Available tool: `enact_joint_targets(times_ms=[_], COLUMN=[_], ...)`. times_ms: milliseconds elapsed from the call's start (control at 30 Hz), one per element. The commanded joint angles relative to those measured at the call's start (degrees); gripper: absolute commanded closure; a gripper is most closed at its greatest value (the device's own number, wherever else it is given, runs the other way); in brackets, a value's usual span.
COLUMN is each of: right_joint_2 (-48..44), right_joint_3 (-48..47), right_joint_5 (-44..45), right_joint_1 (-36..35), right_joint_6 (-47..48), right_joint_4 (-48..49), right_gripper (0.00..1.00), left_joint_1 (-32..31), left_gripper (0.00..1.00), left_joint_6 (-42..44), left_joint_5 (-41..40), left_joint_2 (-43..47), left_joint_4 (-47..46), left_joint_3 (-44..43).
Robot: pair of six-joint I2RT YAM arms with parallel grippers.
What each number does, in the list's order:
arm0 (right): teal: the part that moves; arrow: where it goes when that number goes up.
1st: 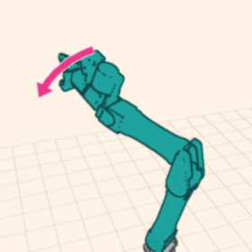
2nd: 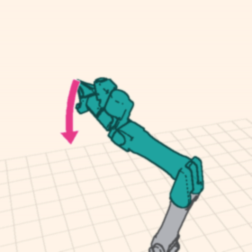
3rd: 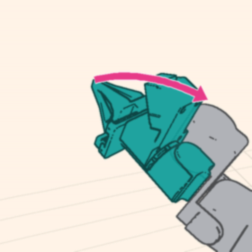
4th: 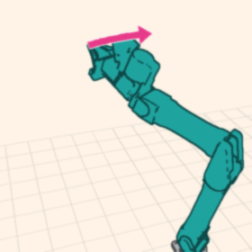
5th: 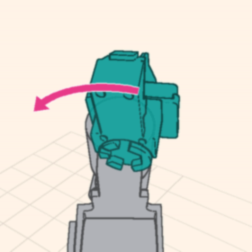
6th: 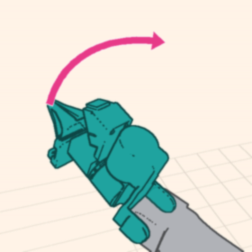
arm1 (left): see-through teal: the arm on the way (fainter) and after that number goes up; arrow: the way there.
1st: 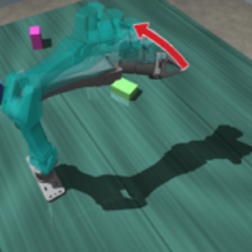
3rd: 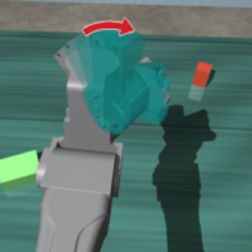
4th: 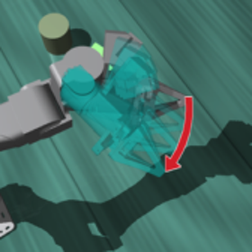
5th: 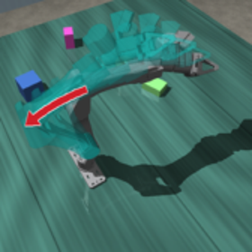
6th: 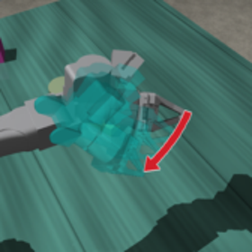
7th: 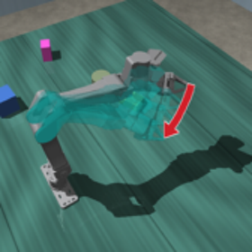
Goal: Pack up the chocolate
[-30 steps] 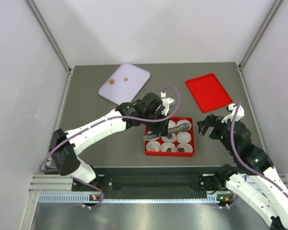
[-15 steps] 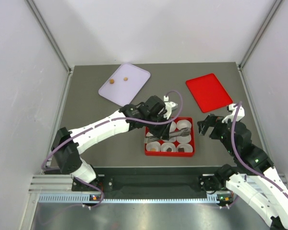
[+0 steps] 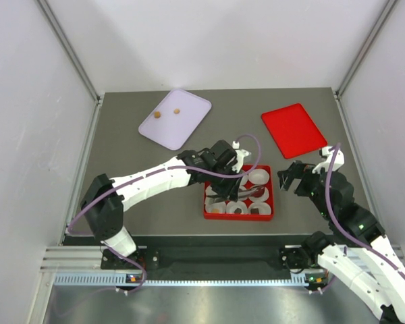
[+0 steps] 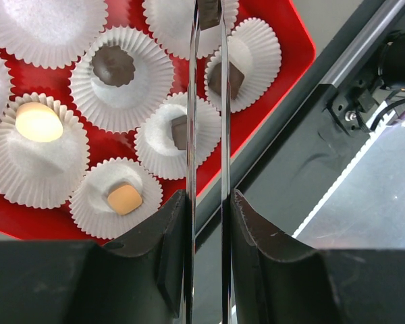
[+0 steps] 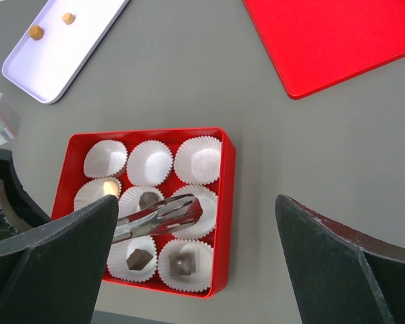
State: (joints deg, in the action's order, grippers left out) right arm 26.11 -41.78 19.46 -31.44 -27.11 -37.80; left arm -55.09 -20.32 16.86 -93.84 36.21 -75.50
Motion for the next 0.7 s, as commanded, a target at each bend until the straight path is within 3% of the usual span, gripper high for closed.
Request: enact_joint_targets(times_ms=[0, 667], right_joint_2=[-0.7, -0.7], right_joint_3=[-0.9, -0.7], right_joint_5=[0.9, 0.9], right_joint_1=[0.5, 0.5], right_joint_6=[0.1, 0.0], right_joint_4=[-0.2, -0.2], right_gripper=[0.0, 0.0], left_joint_1=[-0.3, -0.3], left_gripper=[0.67, 0.6], left_joint_6=[0.1, 0.1], left_joint_5=[-0.9, -1.4], left_joint_2=[0.3, 0.5], left_joint_4=[-3.7, -3.6], left_joint_3=[0.2, 0.3])
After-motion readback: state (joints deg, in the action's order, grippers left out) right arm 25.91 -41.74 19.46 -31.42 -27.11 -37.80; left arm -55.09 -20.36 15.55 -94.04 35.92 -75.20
